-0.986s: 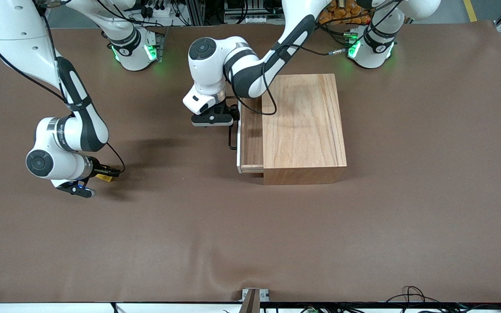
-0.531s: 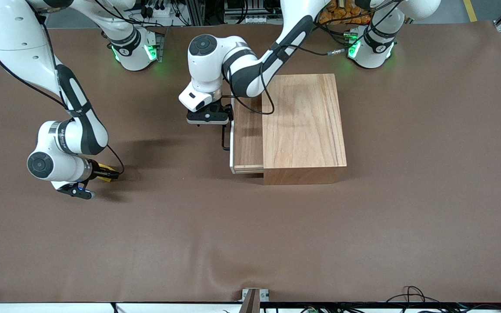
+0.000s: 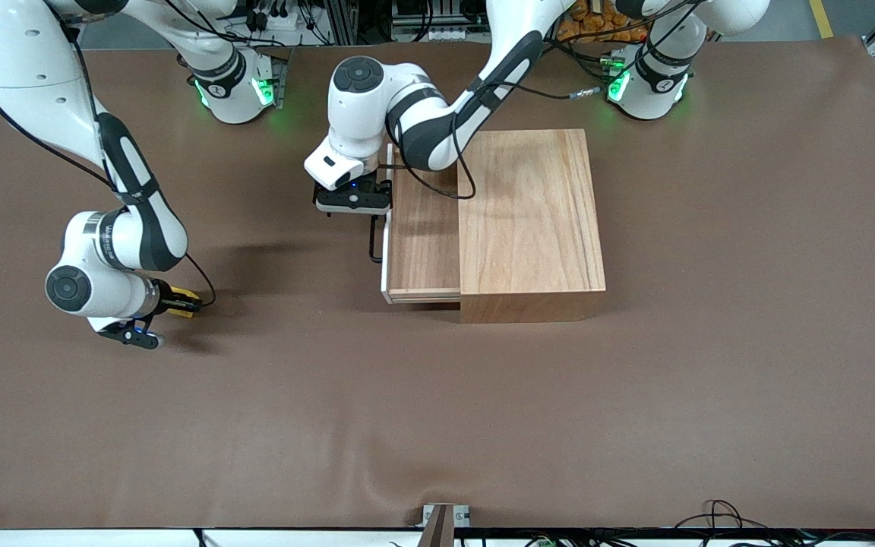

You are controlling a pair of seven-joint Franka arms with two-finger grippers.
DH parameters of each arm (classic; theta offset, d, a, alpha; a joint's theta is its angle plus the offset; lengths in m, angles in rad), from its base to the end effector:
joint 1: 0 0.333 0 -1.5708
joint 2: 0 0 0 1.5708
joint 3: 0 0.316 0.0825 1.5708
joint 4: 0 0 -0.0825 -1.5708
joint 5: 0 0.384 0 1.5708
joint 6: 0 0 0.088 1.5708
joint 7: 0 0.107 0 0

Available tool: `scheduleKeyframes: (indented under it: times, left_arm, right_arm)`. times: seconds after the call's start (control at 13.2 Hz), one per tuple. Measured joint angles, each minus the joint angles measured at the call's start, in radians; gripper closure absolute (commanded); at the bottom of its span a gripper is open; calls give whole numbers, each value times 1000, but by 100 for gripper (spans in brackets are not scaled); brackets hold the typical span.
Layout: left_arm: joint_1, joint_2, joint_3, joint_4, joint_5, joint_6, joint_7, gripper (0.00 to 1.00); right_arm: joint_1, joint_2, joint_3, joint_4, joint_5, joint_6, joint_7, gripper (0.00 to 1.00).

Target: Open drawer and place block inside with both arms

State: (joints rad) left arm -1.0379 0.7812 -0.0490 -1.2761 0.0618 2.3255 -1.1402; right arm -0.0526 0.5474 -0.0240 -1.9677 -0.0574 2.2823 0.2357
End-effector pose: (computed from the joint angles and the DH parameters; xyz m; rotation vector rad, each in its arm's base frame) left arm 0.3693 -0.6783 0.3133 2.9011 0.0521 0.1971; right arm 0.5861 -0.0463 0.1729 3.0244 -0.4072 -0.3494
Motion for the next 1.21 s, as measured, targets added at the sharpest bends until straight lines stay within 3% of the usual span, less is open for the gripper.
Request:
scheduleKeyframes:
  times: [0.61,1.21]
  left_arm:
    - [-4,-18,-7,55,-141,27,-10,0]
    - [95,-201,13,64,-201,-142,11,0]
  right_arm:
    - [-2,0,0,0,0,-2,-6,100]
    - [-32,0,-1,0,0,-2,-57,100]
